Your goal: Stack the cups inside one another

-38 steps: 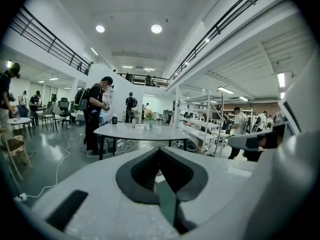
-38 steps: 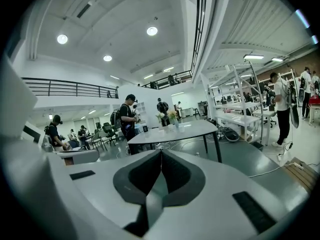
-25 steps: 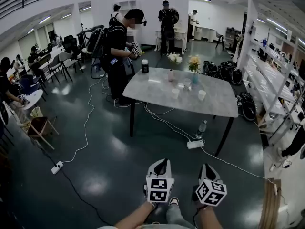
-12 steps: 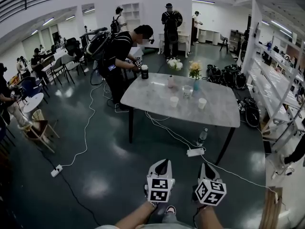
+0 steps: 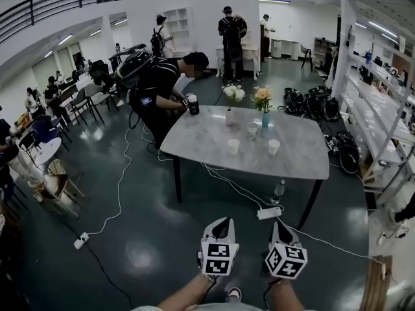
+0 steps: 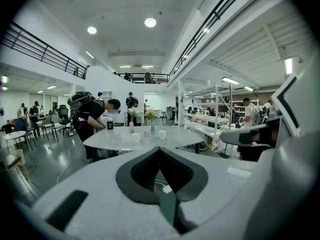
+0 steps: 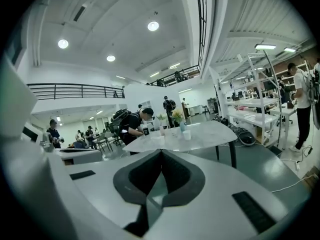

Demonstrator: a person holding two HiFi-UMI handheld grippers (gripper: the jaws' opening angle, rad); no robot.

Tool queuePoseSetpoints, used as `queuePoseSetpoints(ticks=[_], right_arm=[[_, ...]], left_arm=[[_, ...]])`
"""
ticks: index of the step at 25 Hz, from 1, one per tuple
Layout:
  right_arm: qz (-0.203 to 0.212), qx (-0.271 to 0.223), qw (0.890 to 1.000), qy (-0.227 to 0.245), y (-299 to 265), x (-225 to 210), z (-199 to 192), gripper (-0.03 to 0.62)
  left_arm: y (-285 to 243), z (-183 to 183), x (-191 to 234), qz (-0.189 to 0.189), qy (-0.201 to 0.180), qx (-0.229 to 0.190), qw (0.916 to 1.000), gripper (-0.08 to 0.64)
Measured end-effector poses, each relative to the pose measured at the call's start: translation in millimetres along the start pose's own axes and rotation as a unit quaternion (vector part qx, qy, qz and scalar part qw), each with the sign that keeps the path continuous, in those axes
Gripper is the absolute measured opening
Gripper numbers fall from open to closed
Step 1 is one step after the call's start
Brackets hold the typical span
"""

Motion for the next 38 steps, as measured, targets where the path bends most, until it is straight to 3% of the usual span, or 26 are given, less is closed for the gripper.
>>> queuePoseSetpoints(ticks=[12, 24, 38], right_arm=[[0.008, 0.013, 1.0, 0.005, -55, -35, 39, 0.008], [0.002, 0.026, 1.0, -0.003, -94, -57, 43, 0.008], [-0.028, 0.012, 1.0, 0.004, -184, -69, 76, 0.008]], left_arm=[[-65, 26, -1, 0.015, -0.001, 0.01, 0.9998, -0.005], [-109, 18, 4, 0.01, -0.004, 0.027, 0.9996, -0.005], [-214, 35, 54, -0.007, 0.009, 0.004, 0.9999, -0.005]])
Point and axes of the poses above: the fingertips, and each gripper's own axes: y backward along the fingers, x to its left, z out of its top, the point moved 1 cm from there along y, backward along the fingers, and after that the axes turned 15 degrees about -y, right-handed, at the moved point
